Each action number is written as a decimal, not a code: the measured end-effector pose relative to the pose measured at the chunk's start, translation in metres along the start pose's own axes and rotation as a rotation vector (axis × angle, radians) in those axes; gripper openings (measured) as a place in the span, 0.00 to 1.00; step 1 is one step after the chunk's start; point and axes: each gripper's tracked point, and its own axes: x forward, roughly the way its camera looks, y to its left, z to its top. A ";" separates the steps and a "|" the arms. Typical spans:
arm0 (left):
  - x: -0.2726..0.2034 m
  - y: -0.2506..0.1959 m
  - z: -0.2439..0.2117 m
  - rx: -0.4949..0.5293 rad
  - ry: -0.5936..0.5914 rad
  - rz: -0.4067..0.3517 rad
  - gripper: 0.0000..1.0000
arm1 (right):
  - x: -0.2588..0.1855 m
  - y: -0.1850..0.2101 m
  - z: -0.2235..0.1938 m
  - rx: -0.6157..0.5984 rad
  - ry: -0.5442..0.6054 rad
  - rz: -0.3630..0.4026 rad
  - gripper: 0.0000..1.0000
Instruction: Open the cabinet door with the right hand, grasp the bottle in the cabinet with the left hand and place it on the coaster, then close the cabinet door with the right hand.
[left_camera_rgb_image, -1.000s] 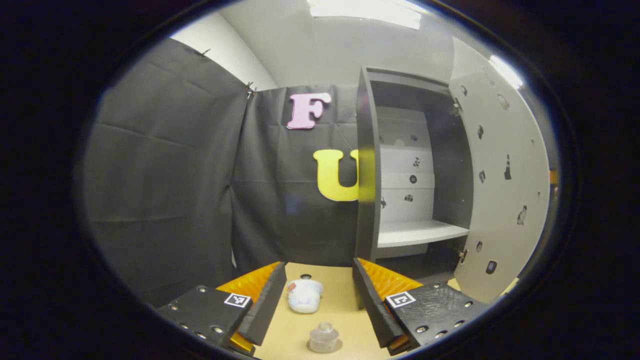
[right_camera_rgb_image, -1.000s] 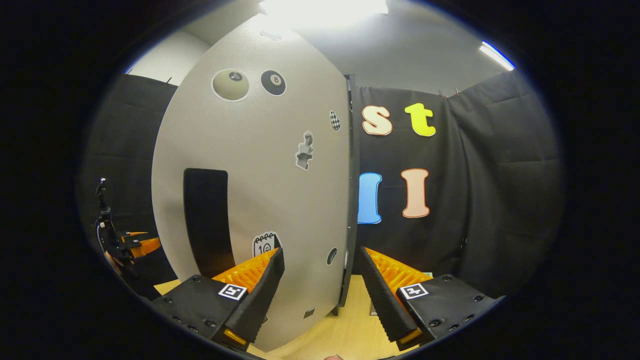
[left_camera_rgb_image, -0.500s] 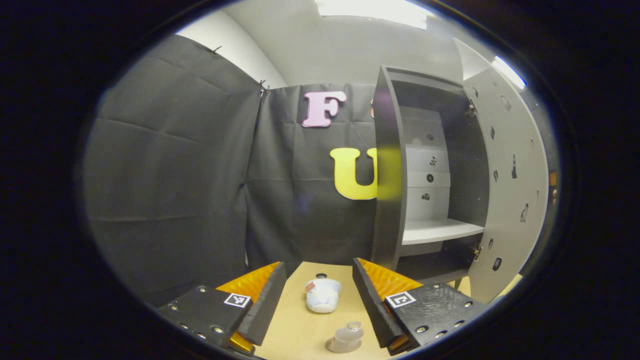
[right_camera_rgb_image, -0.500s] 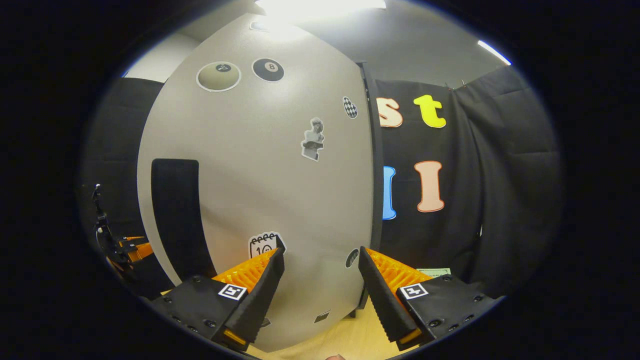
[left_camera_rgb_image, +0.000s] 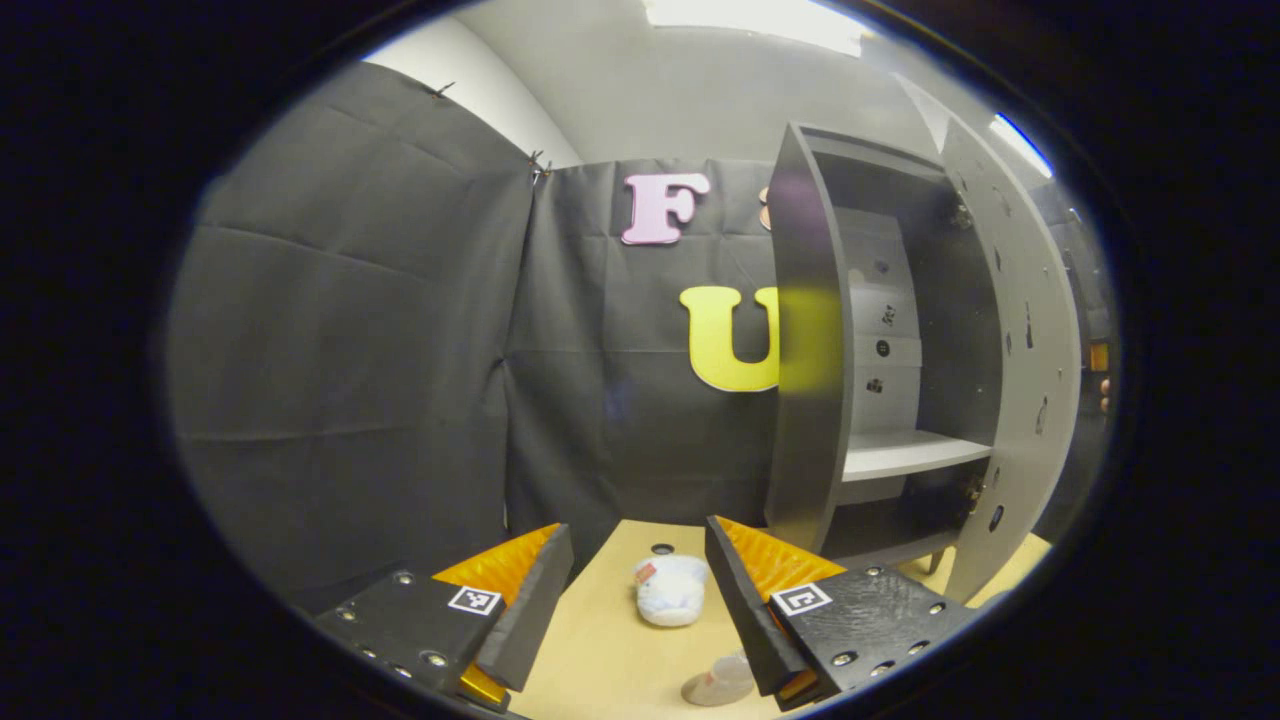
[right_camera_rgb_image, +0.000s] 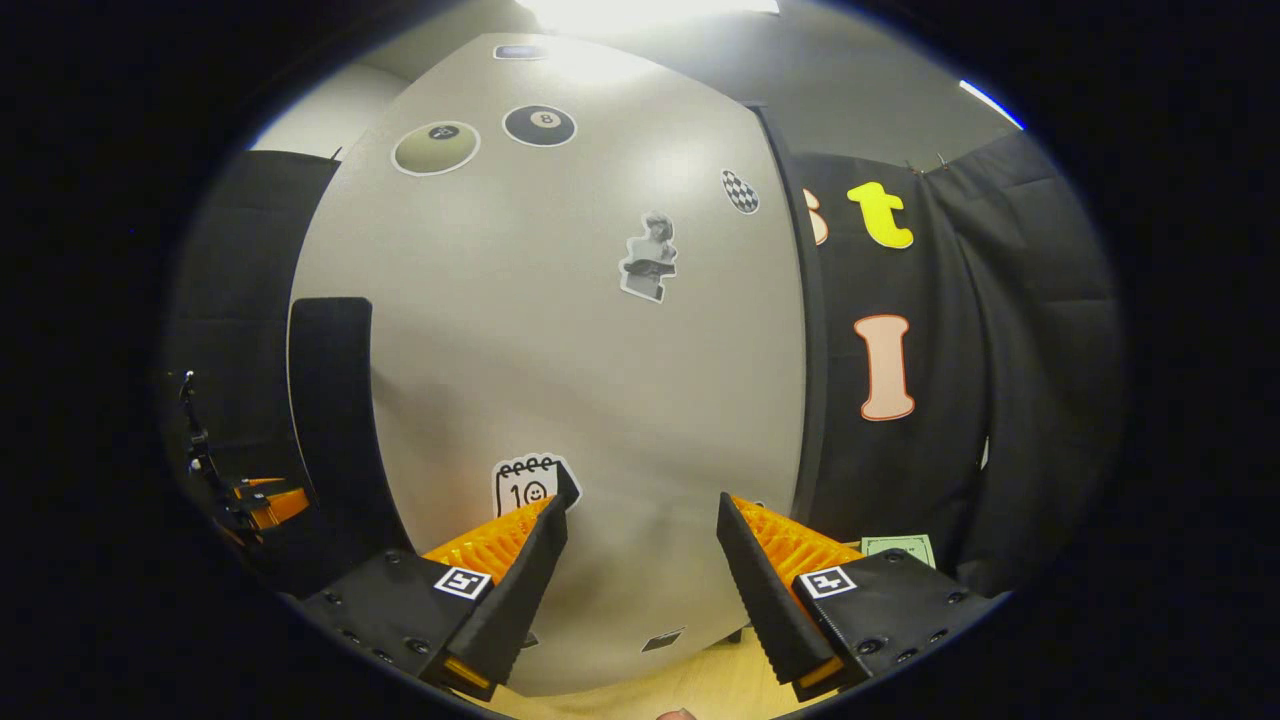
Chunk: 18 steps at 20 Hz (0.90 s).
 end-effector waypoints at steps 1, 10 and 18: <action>0.003 0.004 -0.001 -0.001 0.001 0.001 0.80 | 0.005 0.001 0.000 0.003 -0.003 -0.006 0.92; 0.024 0.036 -0.017 -0.002 0.019 0.019 0.80 | 0.053 0.026 0.001 0.020 -0.006 -0.015 0.96; 0.031 0.069 -0.027 -0.010 0.027 0.065 0.80 | 0.087 0.030 0.006 0.038 -0.022 -0.050 0.95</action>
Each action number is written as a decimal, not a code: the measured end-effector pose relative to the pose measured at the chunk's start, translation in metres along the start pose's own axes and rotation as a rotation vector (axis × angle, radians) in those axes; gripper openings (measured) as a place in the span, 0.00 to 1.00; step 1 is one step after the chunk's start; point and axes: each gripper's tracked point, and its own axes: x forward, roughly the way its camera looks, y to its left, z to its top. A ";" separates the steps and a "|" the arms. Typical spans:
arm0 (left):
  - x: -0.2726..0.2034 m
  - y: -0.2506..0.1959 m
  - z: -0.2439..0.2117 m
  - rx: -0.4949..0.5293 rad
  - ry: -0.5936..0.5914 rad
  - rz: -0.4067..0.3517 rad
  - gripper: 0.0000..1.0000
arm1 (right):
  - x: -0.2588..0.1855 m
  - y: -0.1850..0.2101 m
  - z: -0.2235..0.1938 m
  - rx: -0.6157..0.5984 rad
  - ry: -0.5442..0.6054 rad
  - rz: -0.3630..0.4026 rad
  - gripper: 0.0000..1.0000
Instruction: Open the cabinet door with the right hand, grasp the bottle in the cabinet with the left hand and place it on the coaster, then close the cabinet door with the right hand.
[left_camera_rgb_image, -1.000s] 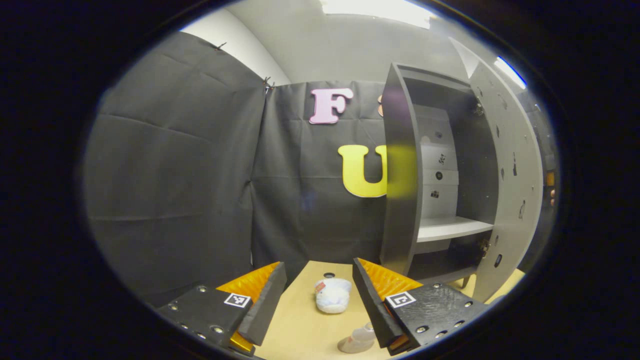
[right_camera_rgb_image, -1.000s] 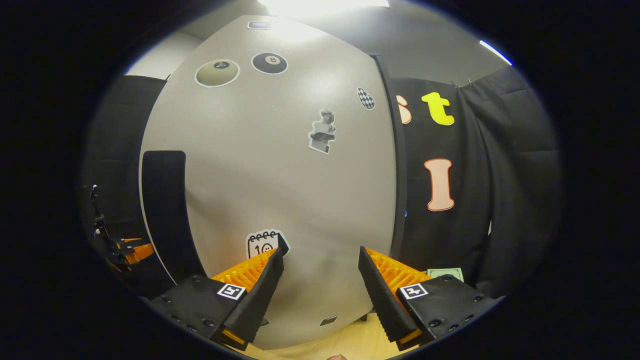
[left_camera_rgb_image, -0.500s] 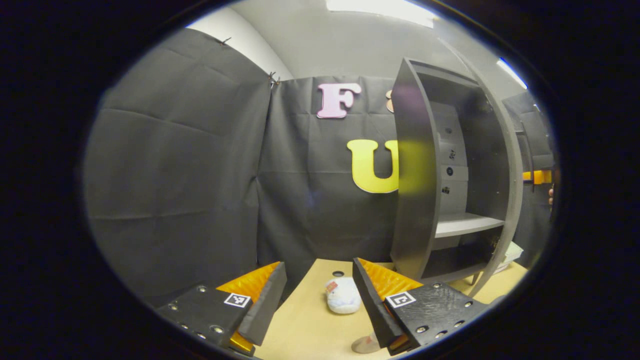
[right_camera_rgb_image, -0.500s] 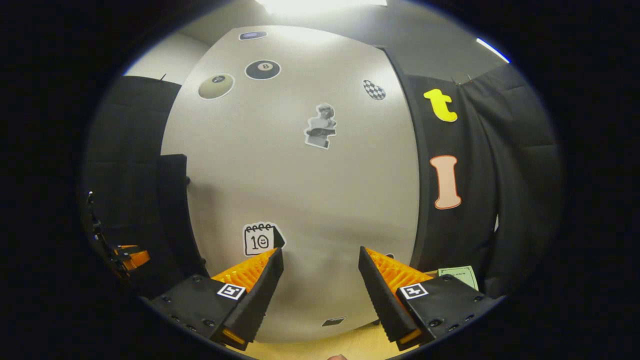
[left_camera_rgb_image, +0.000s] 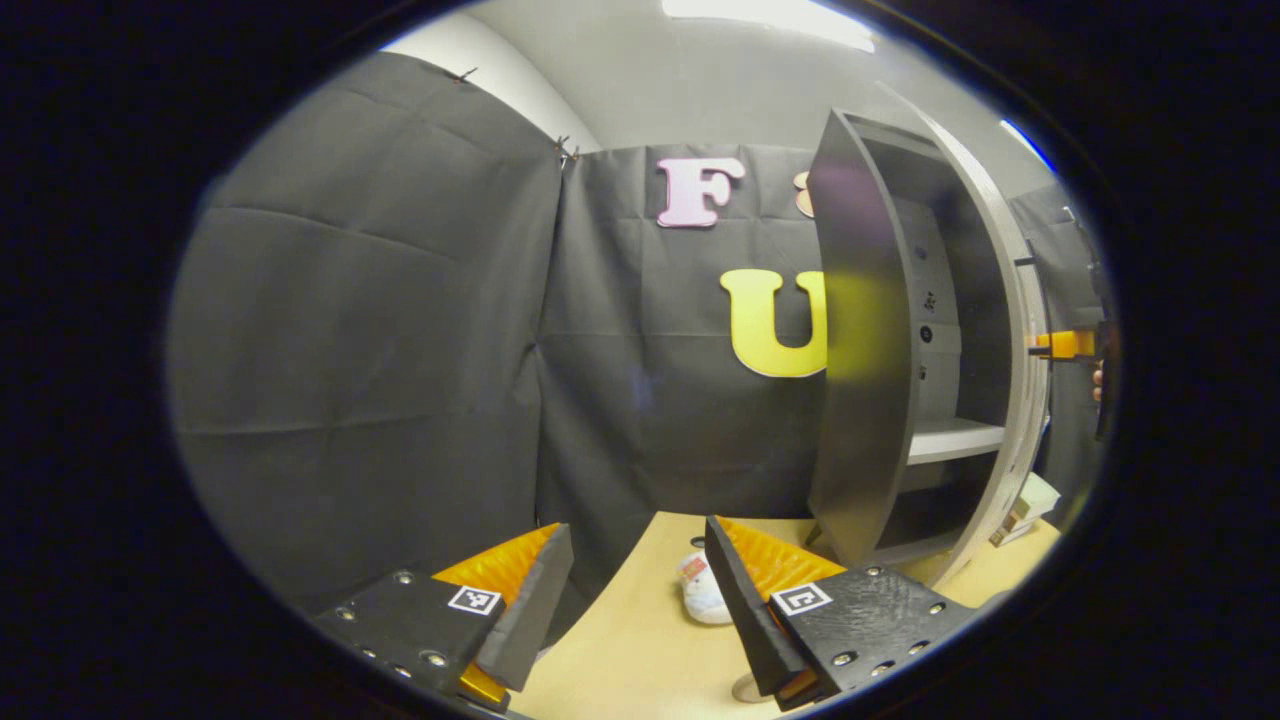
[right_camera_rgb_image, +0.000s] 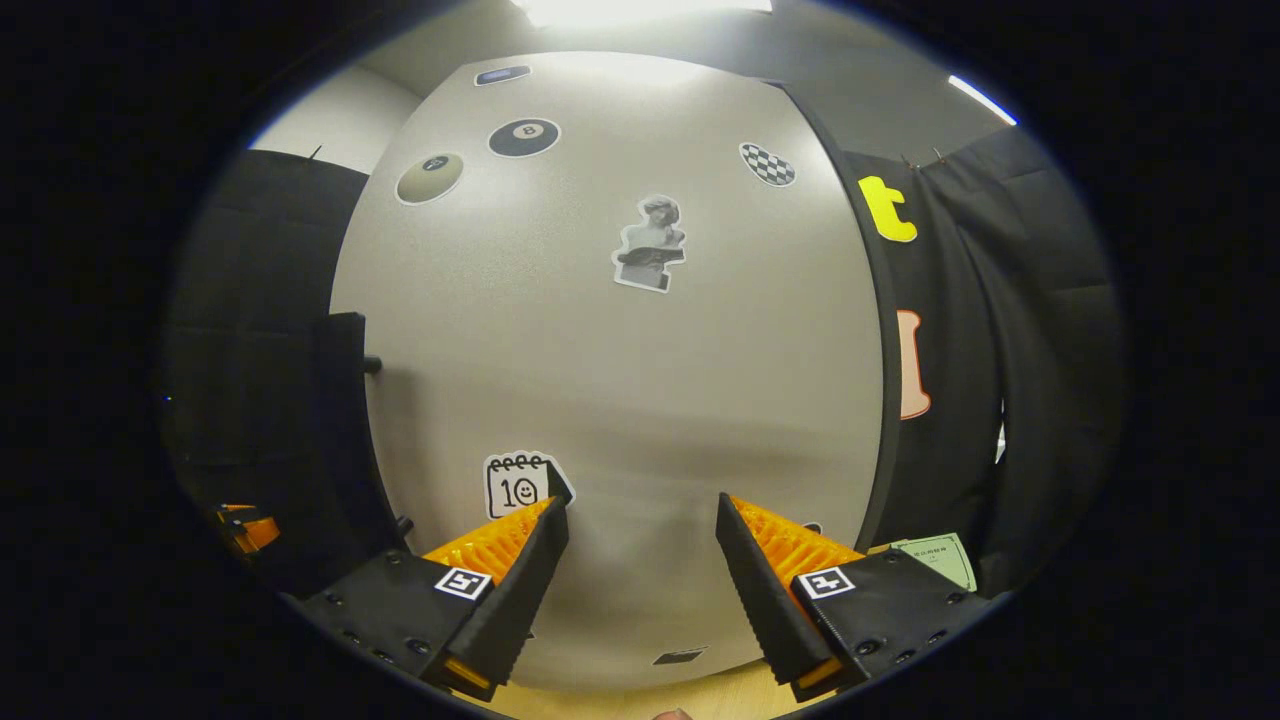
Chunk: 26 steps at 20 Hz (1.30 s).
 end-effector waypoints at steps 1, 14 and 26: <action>0.000 0.003 0.000 0.000 0.000 0.003 0.80 | 0.005 0.001 0.001 0.002 -0.003 -0.005 0.95; -0.012 0.039 -0.009 0.011 0.023 0.063 0.80 | 0.030 0.008 -0.002 0.033 -0.031 -0.094 0.95; -0.049 -0.009 0.030 0.043 -0.034 0.045 0.81 | -0.028 0.001 0.007 0.013 -0.048 -0.035 0.95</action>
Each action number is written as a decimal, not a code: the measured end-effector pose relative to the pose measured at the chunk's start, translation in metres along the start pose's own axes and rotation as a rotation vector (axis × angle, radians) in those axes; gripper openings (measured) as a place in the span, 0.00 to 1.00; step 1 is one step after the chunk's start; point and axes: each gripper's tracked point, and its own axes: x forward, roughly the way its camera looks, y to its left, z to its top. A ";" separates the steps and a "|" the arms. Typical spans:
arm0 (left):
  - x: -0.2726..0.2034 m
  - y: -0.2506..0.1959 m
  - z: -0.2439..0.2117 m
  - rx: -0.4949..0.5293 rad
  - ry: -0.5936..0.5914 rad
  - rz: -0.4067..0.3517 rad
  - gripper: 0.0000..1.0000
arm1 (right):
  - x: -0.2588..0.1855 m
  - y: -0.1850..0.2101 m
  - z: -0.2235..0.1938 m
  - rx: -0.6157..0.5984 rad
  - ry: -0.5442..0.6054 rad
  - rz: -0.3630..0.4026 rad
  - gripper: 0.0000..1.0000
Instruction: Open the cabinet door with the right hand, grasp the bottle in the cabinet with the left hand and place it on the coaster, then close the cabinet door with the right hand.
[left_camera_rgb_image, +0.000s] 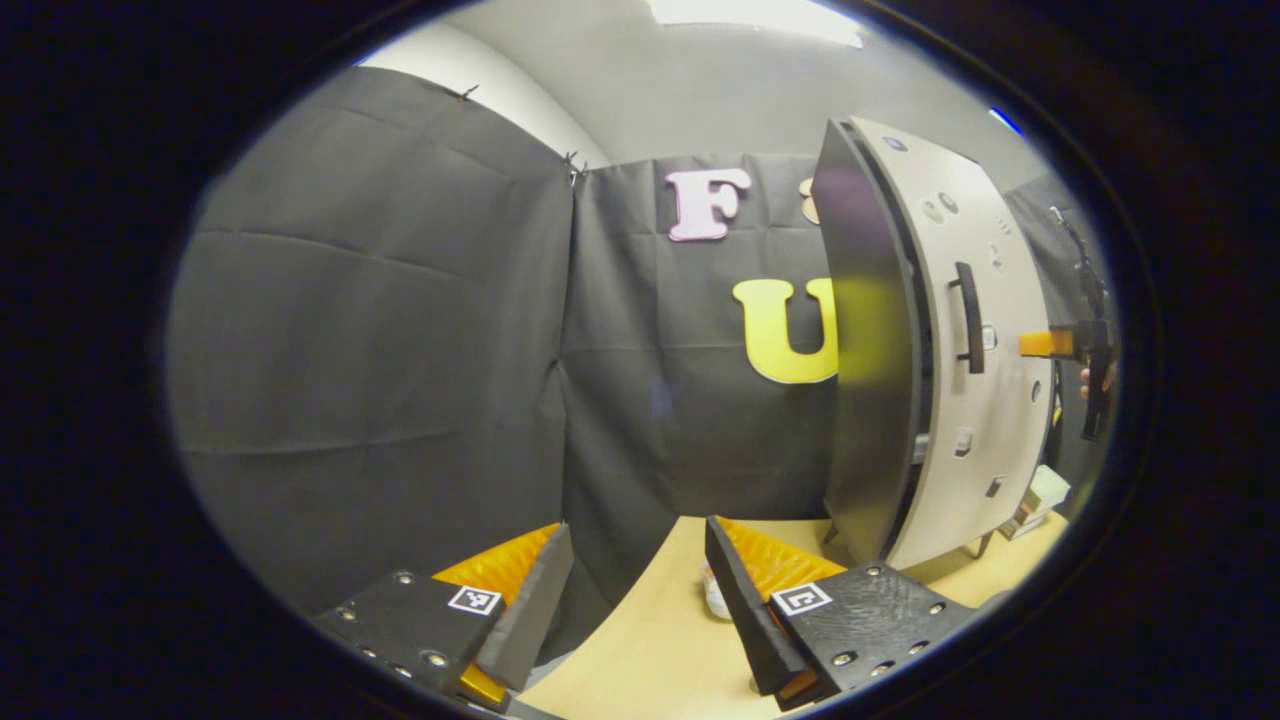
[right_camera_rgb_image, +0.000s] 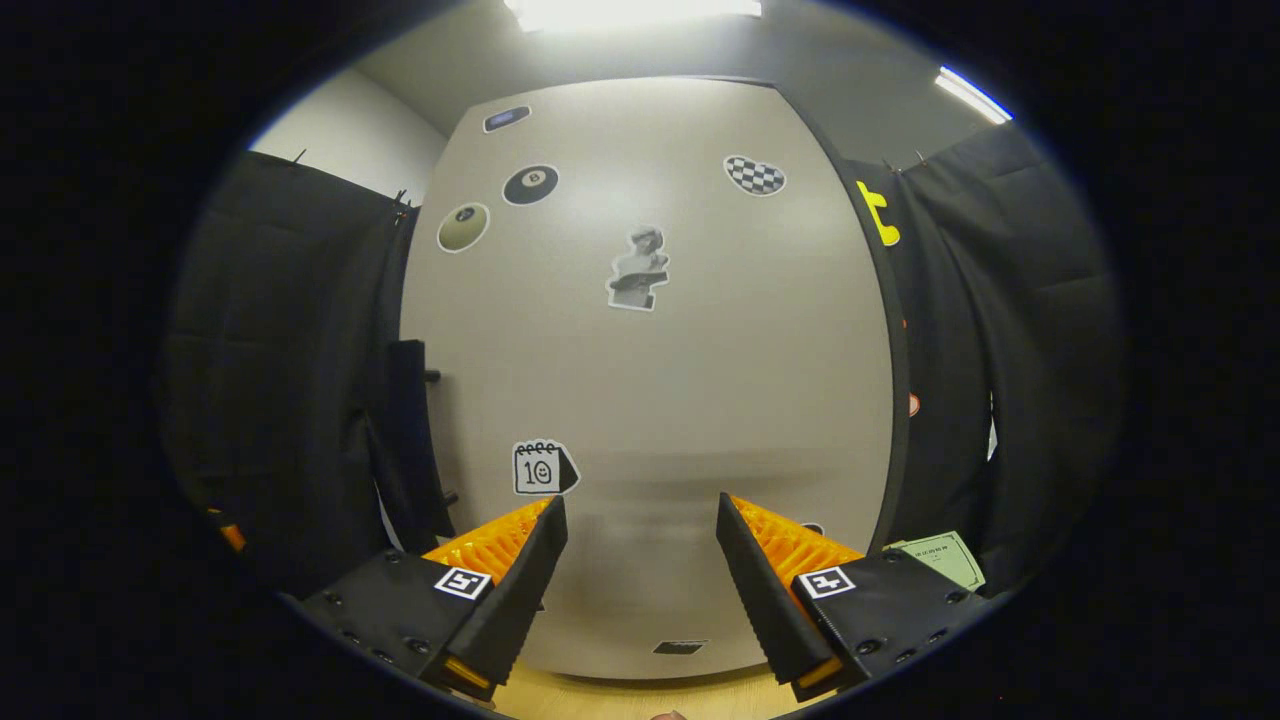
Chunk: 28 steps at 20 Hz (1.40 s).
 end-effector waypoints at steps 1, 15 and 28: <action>-0.005 -0.011 0.004 -0.002 -0.007 -0.007 0.80 | -0.015 -0.004 0.003 -0.005 -0.007 0.010 0.95; -0.066 -0.172 0.079 0.014 -0.094 -0.164 0.82 | -0.161 -0.132 0.036 -0.038 -0.068 -0.068 0.96; -0.165 -0.260 0.116 0.057 -0.134 -0.194 0.80 | -0.246 -0.220 0.035 -0.063 -0.079 -0.087 0.95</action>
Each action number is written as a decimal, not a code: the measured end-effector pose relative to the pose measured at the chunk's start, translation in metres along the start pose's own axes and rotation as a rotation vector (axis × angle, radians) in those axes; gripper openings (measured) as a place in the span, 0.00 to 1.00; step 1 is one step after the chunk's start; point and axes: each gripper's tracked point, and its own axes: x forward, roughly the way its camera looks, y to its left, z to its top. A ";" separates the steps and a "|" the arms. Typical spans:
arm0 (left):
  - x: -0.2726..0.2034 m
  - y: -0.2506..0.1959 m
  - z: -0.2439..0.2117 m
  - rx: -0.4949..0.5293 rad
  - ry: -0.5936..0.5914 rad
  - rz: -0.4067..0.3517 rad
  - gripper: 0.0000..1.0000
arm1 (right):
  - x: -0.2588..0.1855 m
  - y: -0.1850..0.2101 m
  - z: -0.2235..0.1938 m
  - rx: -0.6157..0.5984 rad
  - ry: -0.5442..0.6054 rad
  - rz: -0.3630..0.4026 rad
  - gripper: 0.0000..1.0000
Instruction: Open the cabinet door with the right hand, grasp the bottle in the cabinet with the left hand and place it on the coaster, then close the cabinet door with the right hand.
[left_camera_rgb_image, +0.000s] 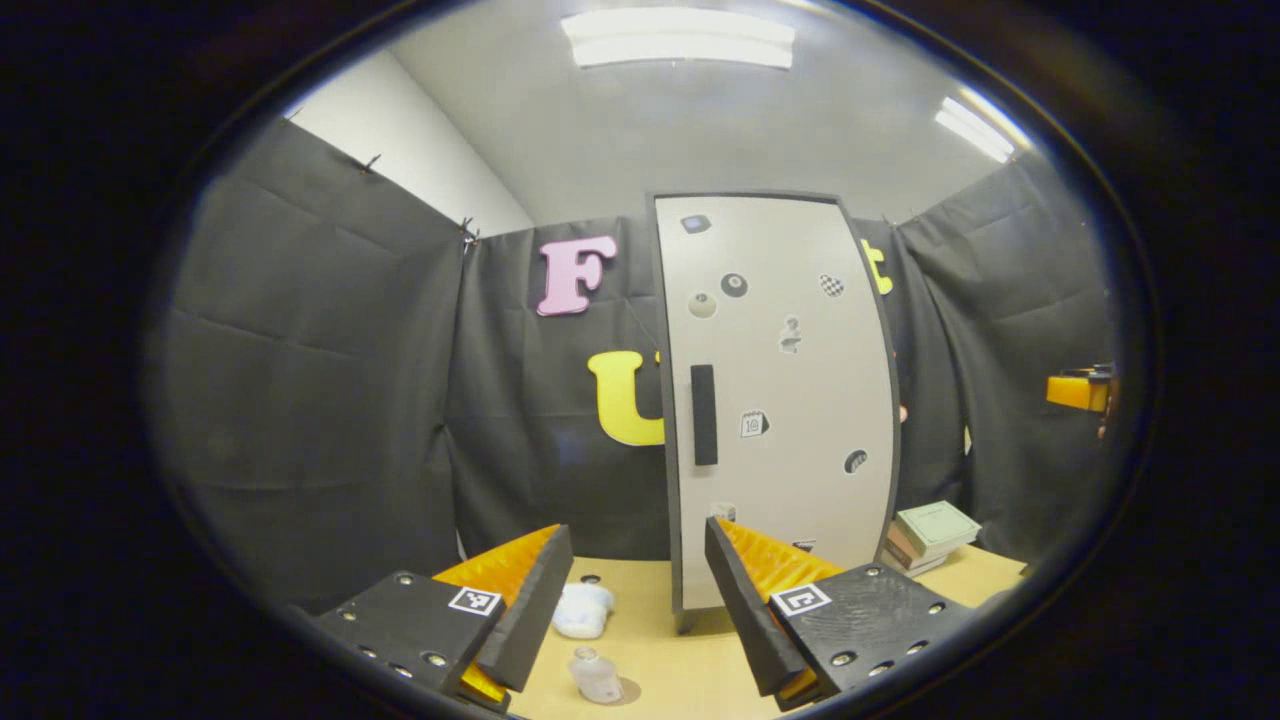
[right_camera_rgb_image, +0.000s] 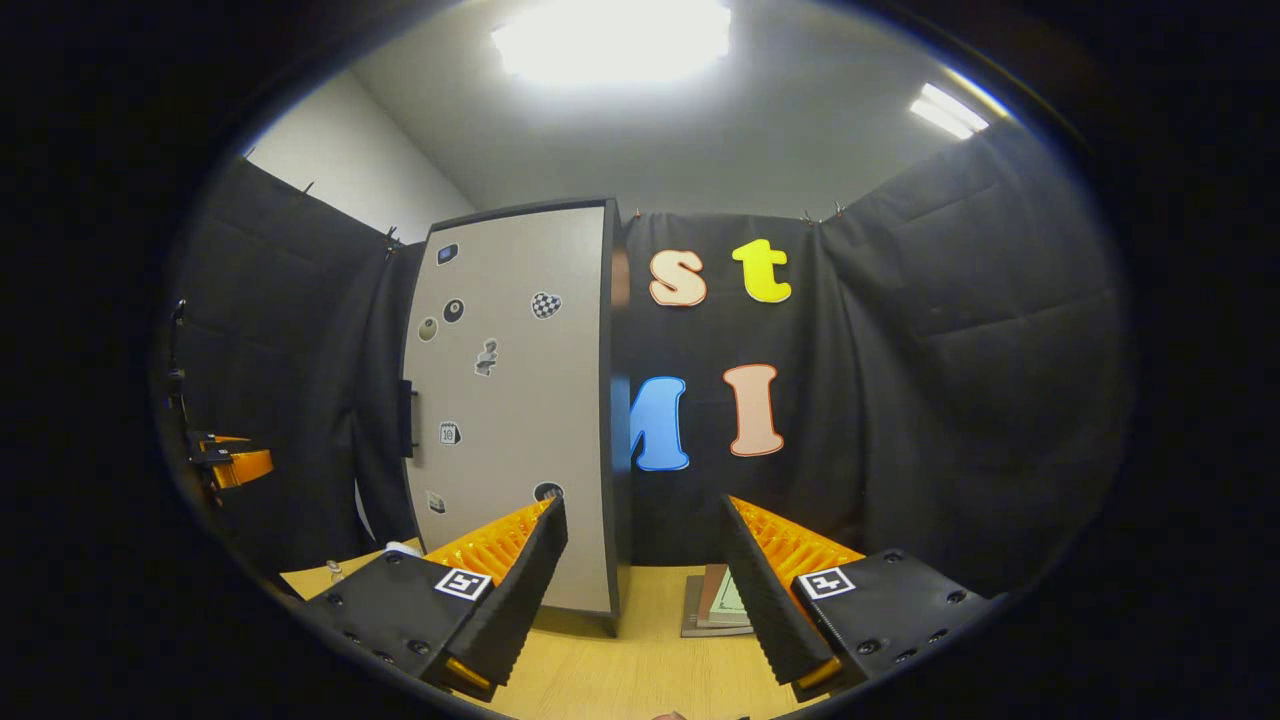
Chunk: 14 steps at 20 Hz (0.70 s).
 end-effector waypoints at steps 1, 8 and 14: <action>-0.007 -0.006 0.003 0.001 -0.001 -0.002 0.80 | -0.004 -0.005 0.000 -0.001 -0.003 -0.003 0.95; -0.032 -0.012 0.012 0.028 -0.004 -0.010 0.80 | -0.002 -0.014 0.003 0.009 -0.036 -0.044 0.95; -0.047 0.011 0.013 -0.003 -0.007 -0.001 0.80 | -0.016 0.003 0.005 -0.001 -0.041 -0.045 0.96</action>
